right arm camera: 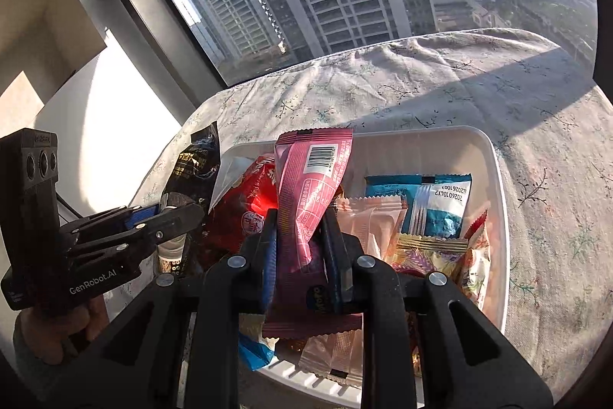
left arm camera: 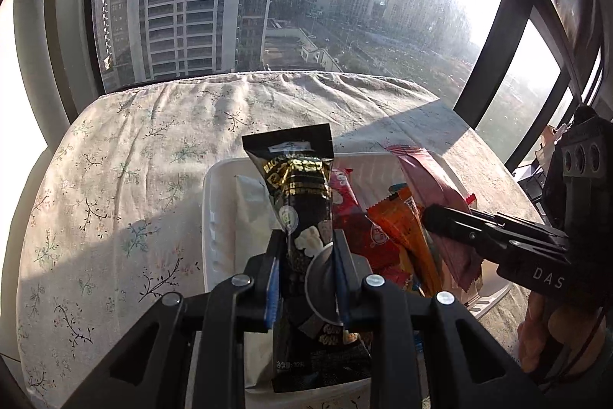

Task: Organize snacks
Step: 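Carry the black packet with the left tool while the right tool carries the pink packet into the tray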

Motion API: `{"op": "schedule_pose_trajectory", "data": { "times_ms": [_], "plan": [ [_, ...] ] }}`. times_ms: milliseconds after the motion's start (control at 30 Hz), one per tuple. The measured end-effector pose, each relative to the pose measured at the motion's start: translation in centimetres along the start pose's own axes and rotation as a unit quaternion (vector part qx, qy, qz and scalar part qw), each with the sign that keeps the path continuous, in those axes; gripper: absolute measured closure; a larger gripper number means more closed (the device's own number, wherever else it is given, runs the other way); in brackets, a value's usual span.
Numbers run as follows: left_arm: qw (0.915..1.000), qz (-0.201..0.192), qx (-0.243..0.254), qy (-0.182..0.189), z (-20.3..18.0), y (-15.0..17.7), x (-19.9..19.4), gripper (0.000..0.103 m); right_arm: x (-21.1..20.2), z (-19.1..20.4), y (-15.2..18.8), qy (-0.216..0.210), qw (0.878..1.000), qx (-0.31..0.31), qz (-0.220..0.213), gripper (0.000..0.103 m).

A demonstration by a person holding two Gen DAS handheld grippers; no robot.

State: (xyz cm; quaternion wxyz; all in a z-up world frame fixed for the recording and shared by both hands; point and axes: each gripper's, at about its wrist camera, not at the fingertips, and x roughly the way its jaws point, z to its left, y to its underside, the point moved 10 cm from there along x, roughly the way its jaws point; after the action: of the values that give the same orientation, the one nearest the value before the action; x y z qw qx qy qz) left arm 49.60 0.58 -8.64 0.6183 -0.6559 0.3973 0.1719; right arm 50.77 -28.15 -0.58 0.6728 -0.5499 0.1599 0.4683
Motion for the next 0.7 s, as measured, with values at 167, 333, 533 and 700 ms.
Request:
{"op": "schedule_pose_trajectory", "data": {
  "times_ms": [167, 333, 533, 700],
  "plan": [
    [1.0, 0.002, 0.004, 0.001, -0.6, 0.4, 0.6, 0.078, -0.1, -0.6, -0.3, 0.008, 1.0, -0.002, -0.011, 0.083],
    [1.0, 0.003, 0.006, -0.003, -0.6, 0.6, 0.8, 0.078, -0.6, -0.5, -0.7, 0.015, 1.0, -0.011, -0.017, 0.083],
    [0.9999, 0.01, 0.005, -0.001, -0.9, 0.9, 1.6, 0.076, -0.3, -0.8, -0.3, 0.039, 0.999, -0.024, -0.014, 0.083],
    [0.9999, 0.014, -0.006, 0.005, -1.1, 1.4, 2.8, 0.074, -0.1, -1.3, -0.3, 0.055, 0.998, -0.025, -0.015, 0.083]
  ]
}}
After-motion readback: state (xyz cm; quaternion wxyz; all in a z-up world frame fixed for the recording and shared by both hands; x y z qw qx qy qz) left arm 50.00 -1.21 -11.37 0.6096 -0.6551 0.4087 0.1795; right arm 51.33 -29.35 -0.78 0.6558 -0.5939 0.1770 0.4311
